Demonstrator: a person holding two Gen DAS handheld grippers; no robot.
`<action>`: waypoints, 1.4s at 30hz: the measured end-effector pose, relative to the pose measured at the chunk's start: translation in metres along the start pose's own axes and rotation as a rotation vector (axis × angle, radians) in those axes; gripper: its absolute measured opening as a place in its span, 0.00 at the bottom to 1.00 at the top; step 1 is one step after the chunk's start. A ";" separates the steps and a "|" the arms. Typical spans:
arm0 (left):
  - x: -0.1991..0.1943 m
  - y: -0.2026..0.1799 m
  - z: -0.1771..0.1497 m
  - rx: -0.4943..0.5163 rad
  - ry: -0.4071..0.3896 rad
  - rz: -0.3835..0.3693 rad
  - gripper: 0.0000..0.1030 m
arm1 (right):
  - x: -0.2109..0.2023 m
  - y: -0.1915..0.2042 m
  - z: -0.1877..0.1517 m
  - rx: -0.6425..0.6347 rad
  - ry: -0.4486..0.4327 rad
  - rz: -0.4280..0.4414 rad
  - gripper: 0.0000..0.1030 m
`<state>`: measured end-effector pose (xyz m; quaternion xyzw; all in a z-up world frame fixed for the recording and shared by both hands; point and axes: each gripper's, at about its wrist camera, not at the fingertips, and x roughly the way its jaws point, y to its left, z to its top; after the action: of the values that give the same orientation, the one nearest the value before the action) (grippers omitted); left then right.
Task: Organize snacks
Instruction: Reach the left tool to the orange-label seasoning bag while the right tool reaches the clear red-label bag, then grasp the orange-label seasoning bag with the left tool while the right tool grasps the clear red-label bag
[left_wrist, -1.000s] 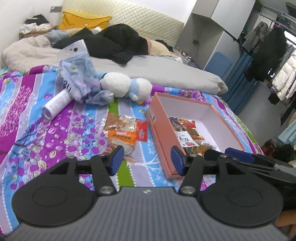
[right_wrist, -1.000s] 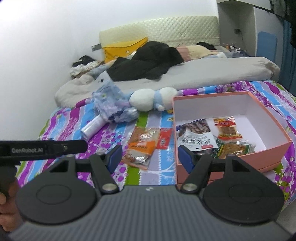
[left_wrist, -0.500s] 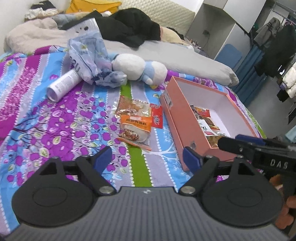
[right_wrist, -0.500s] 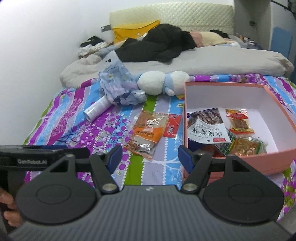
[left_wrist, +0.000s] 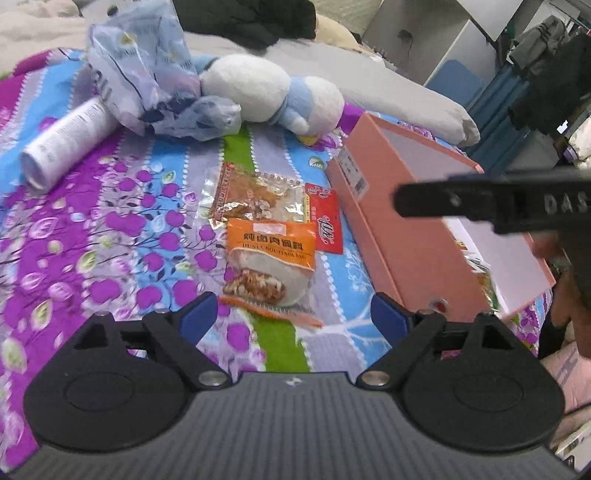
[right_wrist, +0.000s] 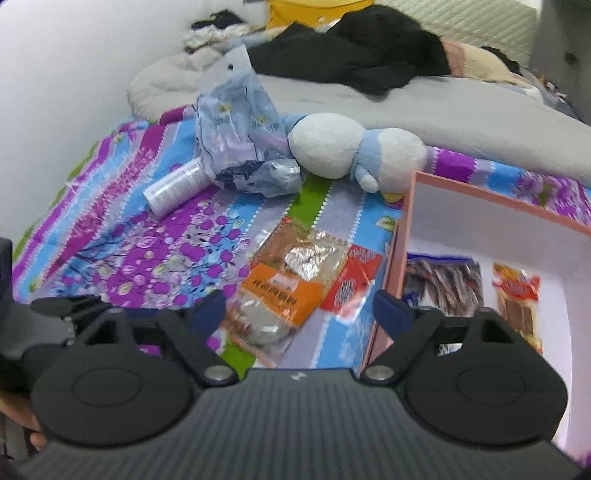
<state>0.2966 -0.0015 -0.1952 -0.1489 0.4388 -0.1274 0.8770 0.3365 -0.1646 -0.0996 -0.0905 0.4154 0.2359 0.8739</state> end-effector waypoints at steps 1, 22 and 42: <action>0.007 0.002 0.002 0.005 0.004 0.003 0.90 | 0.011 0.000 0.007 -0.014 0.011 0.012 0.86; 0.094 0.021 0.008 0.045 0.072 -0.015 0.77 | 0.217 0.018 0.068 -0.437 0.384 0.148 0.86; 0.037 0.065 -0.008 -0.106 0.038 -0.028 0.69 | 0.220 0.043 0.046 -0.491 0.330 0.138 0.88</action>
<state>0.3175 0.0437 -0.2512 -0.1988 0.4595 -0.1193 0.8574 0.4666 -0.0372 -0.2378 -0.3076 0.4876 0.3700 0.7285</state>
